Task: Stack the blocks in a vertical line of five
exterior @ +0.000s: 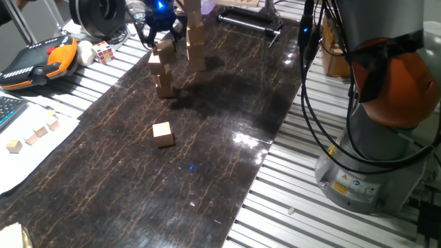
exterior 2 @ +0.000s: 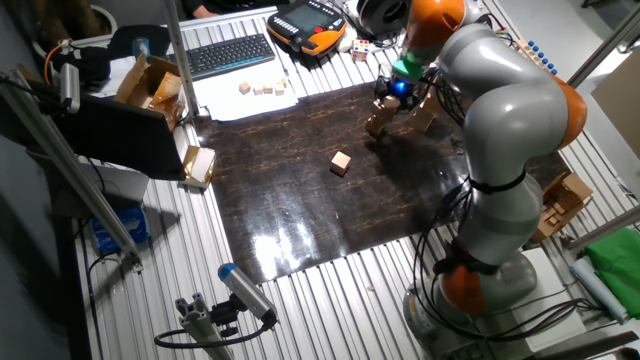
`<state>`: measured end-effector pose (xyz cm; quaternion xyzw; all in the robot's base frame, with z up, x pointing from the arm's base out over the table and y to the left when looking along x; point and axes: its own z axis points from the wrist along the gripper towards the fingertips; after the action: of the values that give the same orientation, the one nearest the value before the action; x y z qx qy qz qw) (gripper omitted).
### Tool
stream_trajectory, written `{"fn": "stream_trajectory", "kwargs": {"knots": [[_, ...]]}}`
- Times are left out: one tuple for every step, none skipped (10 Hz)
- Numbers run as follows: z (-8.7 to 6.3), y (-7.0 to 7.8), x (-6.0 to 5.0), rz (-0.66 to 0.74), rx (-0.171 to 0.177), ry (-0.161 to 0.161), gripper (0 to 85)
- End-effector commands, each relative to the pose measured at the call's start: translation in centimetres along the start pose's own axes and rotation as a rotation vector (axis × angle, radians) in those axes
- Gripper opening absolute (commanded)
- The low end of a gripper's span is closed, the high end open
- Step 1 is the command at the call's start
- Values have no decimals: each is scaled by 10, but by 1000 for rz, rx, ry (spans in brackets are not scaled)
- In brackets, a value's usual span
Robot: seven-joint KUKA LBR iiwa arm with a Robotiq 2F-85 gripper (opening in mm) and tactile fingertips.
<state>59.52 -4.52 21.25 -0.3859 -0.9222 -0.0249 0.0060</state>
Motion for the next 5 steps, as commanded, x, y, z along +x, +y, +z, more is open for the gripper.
{"fn": "stream_trajectory", "kwargs": {"knots": [[0, 0, 0, 3, 3, -1, 203], [-4, 3, -9, 6, -4, 7, 203], [-6, 7, -22, 6, -11, 16, 197], [-6, 9, -30, 15, -17, 20, 197], [-4, 12, -32, 17, -19, 14, 193]]}}
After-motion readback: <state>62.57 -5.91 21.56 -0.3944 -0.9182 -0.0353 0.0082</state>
